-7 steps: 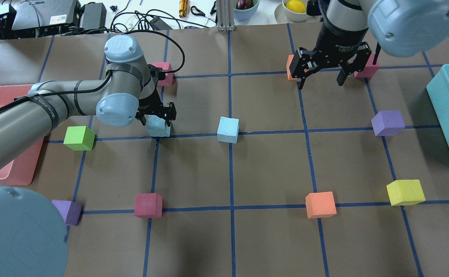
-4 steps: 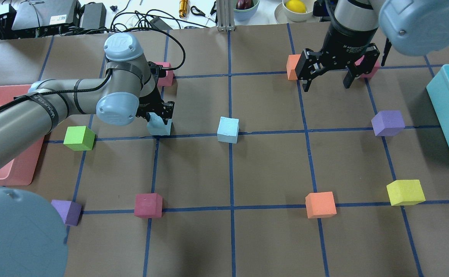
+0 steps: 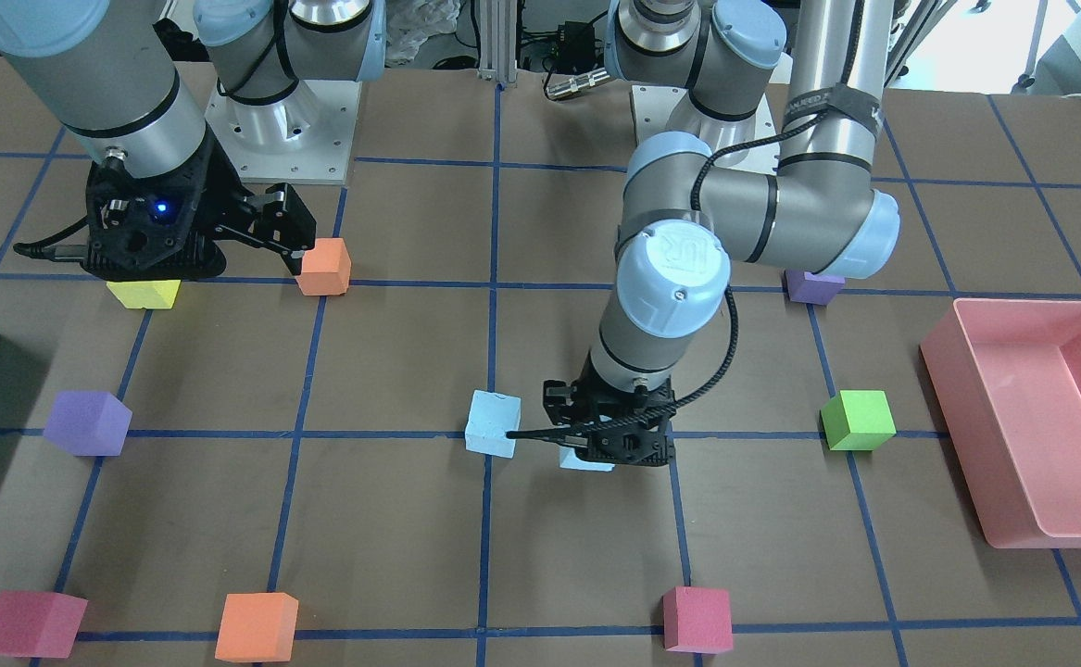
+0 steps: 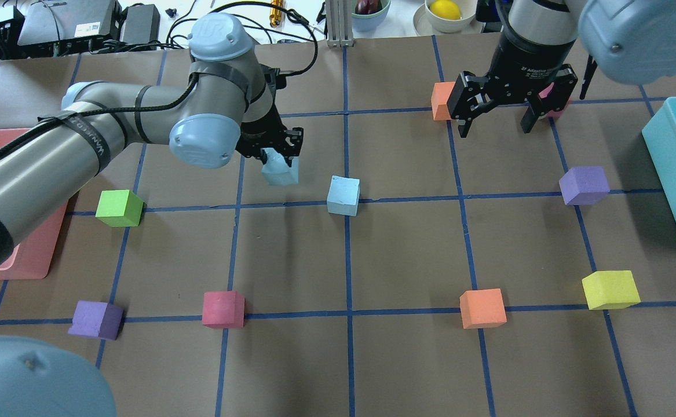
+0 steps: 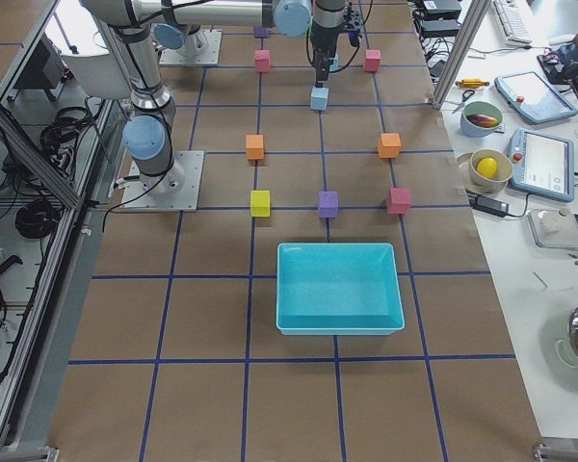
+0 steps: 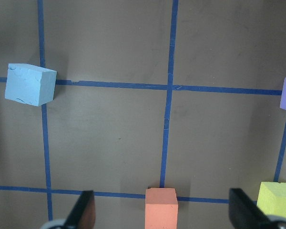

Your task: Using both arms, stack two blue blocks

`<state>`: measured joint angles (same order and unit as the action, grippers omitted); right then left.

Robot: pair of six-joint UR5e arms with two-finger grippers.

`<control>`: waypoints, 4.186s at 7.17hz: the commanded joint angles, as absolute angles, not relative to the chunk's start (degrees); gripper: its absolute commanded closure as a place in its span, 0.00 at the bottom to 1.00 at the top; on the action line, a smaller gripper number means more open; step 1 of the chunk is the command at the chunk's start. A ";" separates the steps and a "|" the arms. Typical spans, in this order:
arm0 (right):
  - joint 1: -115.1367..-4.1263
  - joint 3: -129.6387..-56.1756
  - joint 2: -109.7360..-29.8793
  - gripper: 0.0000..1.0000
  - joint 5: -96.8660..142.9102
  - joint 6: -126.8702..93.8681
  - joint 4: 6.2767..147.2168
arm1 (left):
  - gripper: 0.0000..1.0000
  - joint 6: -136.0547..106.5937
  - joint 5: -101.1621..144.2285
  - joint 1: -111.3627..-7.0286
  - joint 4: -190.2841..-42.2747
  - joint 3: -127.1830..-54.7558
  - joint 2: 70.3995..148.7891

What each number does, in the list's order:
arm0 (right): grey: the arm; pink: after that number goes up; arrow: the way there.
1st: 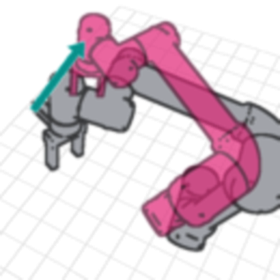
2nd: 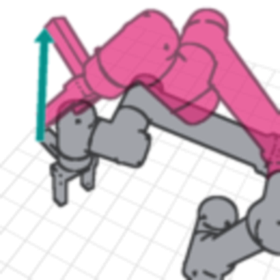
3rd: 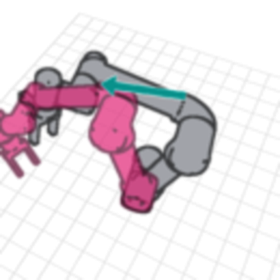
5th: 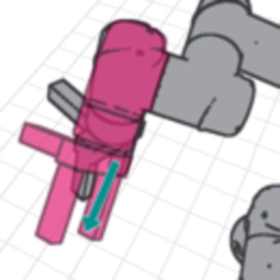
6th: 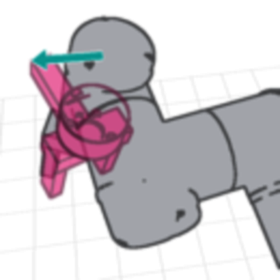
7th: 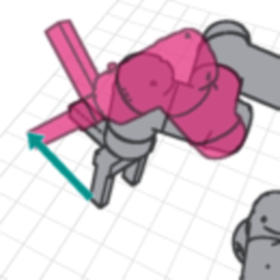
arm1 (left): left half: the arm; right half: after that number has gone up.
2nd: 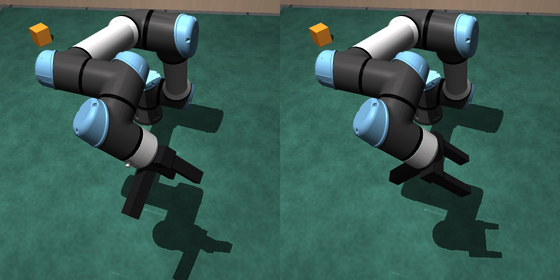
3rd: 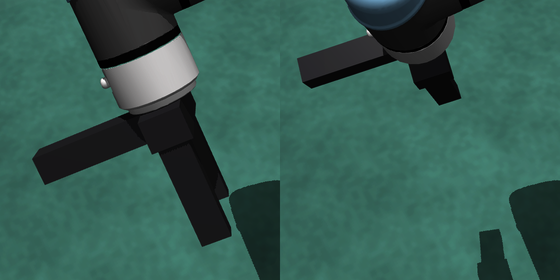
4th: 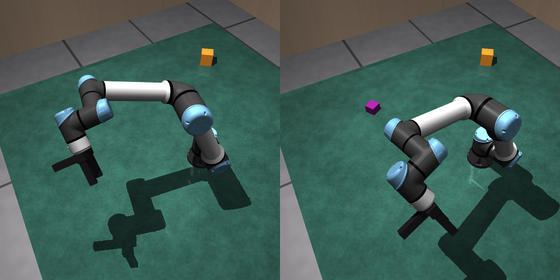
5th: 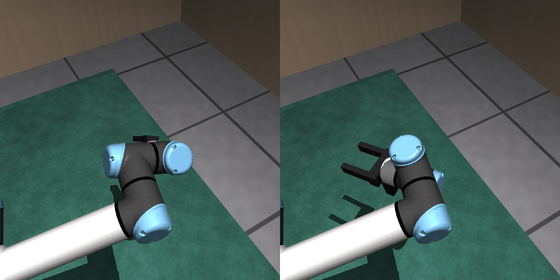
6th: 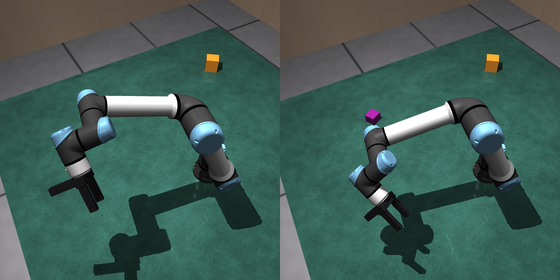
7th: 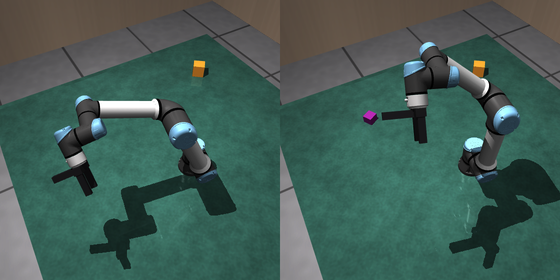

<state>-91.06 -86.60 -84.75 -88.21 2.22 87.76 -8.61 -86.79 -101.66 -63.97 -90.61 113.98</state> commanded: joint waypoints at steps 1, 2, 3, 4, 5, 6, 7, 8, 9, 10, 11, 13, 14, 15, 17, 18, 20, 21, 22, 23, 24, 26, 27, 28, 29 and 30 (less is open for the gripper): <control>-88.44 -86.66 -85.08 0.00 -88.24 2.72 86.93 | 0.82 -15.34 -86.14 -106.60 -67.24 -85.61 115.13; -88.24 -87.97 -85.95 0.00 -88.24 2.38 86.92 | 0.82 -15.90 -86.22 -108.61 -66.80 -85.34 115.75; -88.33 -90.85 -88.05 0.00 -88.24 2.37 87.53 | 0.82 -16.43 -86.22 -109.42 -66.71 -85.52 116.36; -88.50 -92.79 -89.02 0.00 -88.68 2.20 88.58 | 0.80 -16.35 -86.13 -109.86 -66.71 -85.52 116.63; -88.68 -92.81 -89.21 0.00 -92.34 2.37 88.59 | 0.80 -16.43 -86.22 -110.47 -66.71 -85.69 116.98; -88.51 -92.20 -89.30 0.00 -95.24 2.81 88.25 | 0.79 -16.00 -86.39 -110.91 -66.71 -85.69 117.24; -88.51 -91.94 -89.30 0.00 -94.93 2.73 87.81 | 0.78 -16.00 -86.40 -110.92 -66.71 -85.87 117.59; -88.59 -91.85 -89.73 0.00 -94.75 2.20 87.80 | 0.77 -15.91 -86.74 -110.92 -66.88 -86.04 117.77; -88.59 -91.85 -89.91 0.00 -94.75 2.20 87.28 | 0.75 -16.00 -86.84 -110.92 -66.88 -86.04 117.86; -88.68 -91.76 -90.26 0.00 -94.31 1.94 87.36 | 0.73 -16.08 -86.75 -111.09 -66.80 -85.96 117.86; -88.59 -91.67 -90.35 0.00 -92.57 1.93 87.28 | 0.58 -16.69 -86.49 -111.09 -66.80 -86.04 118.04; -88.77 -90.80 -90.35 0.00 -90.97 1.85 87.01 | 0.16 -18.54 -86.75 -111.27 -66.88 -86.04 118.65; -88.77 -90.62 -90.26 0.00 -91.05 1.85 86.84 | 0.15 -18.54 -86.84 -111.36 -66.88 -86.04 118.57; -88.77 -90.88 -90.35 0.00 -90.97 1.85 86.66 | 0.15 -18.54 -86.84 -111.36 -67.06 -86.13 118.65; -88.77 -90.62 -90.26 0.00 -91.05 1.85 85.26 | 0.08 -17.67 -86.92 -111.10 -66.88 -85.17 117.09; -88.77 -90.79 -90.26 0.00 -90.97 1.76 85.17 | 0.00 -16.53 -87.01 -109.61 -67.41 -84.56 115.50; -88.77 -90.53 -90.26 0.00 -90.97 1.23 85.34 | 0.00 -9.88 -87.10 -103.56 -74.04 -80.62 111.38; -88.77 -90.61 -90.00 0.00 -90.97 1.23 85.43 | 0.00 -4.80 -89.45 -100.84 -79.14 -78.33 109.27; -88.77 -90.62 -90.00 0.00 -90.88 1.23 85.26 | 0.00 1.87 -93.56 -97.59 -81.63 -77.44 106.99; -88.77 -90.70 -90.17 0.00 -90.88 1.23 85.25 | 0.00 2.54 -93.08 -95.91 -84.78 -77.17 103.57; -88.77 -90.79 -90.18 0.00 -90.88 1.23 85.25 | 0.00 1.94 -92.64 -95.89 -87.16 -77.78 100.66; -88.77 -91.14 -90.26 0.00 -91.32 1.23 85.17 | 0.00 0.97 -91.23 -94.75 -87.19 -78.13 97.83; -88.77 -91.06 -90.26 0.00 -91.23 1.23 85.25 | 0.00 -0.95 -91.23 -94.57 -87.19 -78.66 97.74; -88.77 -91.14 -90.26 0.00 -91.06 1.23 85.25 | 0.00 -1.23 -91.32 -94.92 -87.45 -79.88 97.04; -88.77 -91.23 -90.26 0.00 -91.14 1.23 85.25 | 0.00 -0.80 -91.23 -94.83 -87.45 -81.28 95.38; -88.77 -91.14 -90.26 0.00 -91.06 1.32 85.25 | 0.00 -0.53 -91.23 -94.83 -87.45 -82.52 94.40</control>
